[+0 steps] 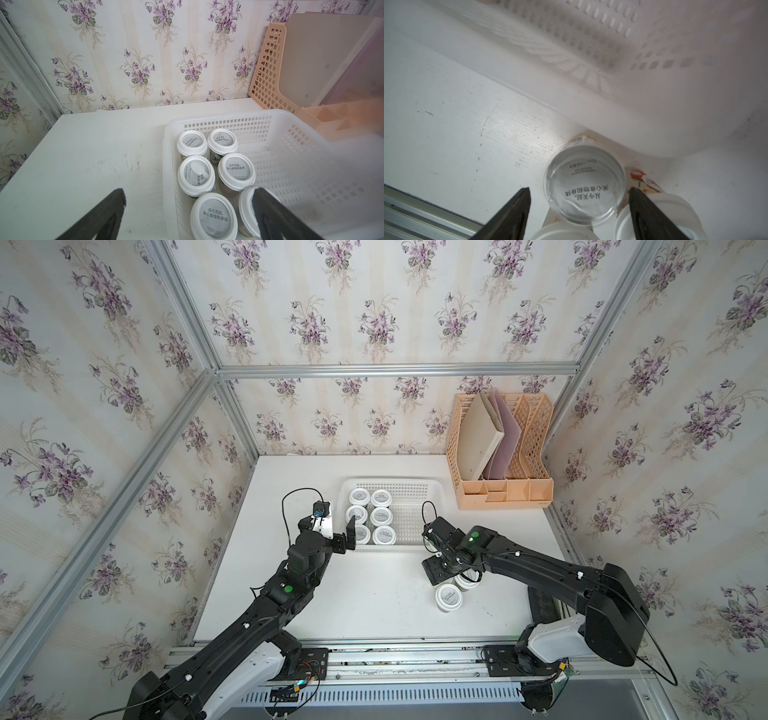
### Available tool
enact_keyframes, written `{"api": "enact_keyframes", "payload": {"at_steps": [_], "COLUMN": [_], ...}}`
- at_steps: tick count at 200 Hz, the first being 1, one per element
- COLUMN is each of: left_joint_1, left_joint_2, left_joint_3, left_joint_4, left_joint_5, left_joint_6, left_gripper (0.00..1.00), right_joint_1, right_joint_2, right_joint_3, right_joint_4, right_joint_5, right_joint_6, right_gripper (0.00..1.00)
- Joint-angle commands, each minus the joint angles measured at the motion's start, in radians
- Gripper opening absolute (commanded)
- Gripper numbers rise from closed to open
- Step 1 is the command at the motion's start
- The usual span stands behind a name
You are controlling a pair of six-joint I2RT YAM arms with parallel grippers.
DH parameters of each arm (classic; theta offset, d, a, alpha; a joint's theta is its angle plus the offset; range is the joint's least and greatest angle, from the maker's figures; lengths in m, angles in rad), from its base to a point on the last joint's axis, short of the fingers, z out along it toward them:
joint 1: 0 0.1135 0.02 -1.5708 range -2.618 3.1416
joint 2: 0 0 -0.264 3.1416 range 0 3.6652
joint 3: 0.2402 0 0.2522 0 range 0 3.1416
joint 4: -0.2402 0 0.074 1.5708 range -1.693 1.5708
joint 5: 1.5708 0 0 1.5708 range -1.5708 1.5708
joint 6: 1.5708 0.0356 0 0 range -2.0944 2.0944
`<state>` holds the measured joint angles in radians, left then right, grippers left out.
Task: Put the yogurt in the basket
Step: Pick up the yogurt from the center of the board.
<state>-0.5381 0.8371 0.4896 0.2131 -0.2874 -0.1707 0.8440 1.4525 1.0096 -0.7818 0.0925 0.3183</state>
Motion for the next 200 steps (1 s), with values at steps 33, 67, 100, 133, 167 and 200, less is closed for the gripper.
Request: {"api": "enact_keyframes", "payload": {"at_steps": [33, 67, 100, 133, 167, 200], "left_joint_1": [0.001, 0.000, 0.001, 0.000, 0.000, 0.000], "left_joint_2": [-0.004, -0.006, -0.004, -0.007, -0.007, -0.007], "left_joint_3": [0.005, 0.004, 0.004, 0.004, 0.004, 0.004], "left_joint_4": [0.013, 0.013, 0.012, 0.010, 0.011, 0.010], "left_joint_5": [-0.003, -0.005, -0.006, -0.007, -0.008, -0.008], "left_joint_6": [0.002, 0.004, 0.005, 0.005, 0.005, 0.005], "left_gripper": [0.99, 0.99, 0.99, 0.99, 0.99, 0.99], "right_joint_1": [0.000, 0.000, 0.000, 0.000, 0.000, 0.004], "right_joint_2": [0.031, 0.043, 0.051, 0.055, 0.053, 0.051], "right_joint_3": [0.007, 0.010, 0.007, 0.011, 0.013, 0.019], "right_joint_4": [0.013, 0.019, 0.033, 0.039, 0.055, 0.086], "right_joint_5": [0.012, 0.013, 0.001, -0.008, -0.046, -0.100], "right_joint_6": [0.002, -0.001, -0.002, -0.002, -0.004, -0.004], "right_gripper": [0.81, 0.81, 0.79, 0.75, 0.74, 0.73]}}
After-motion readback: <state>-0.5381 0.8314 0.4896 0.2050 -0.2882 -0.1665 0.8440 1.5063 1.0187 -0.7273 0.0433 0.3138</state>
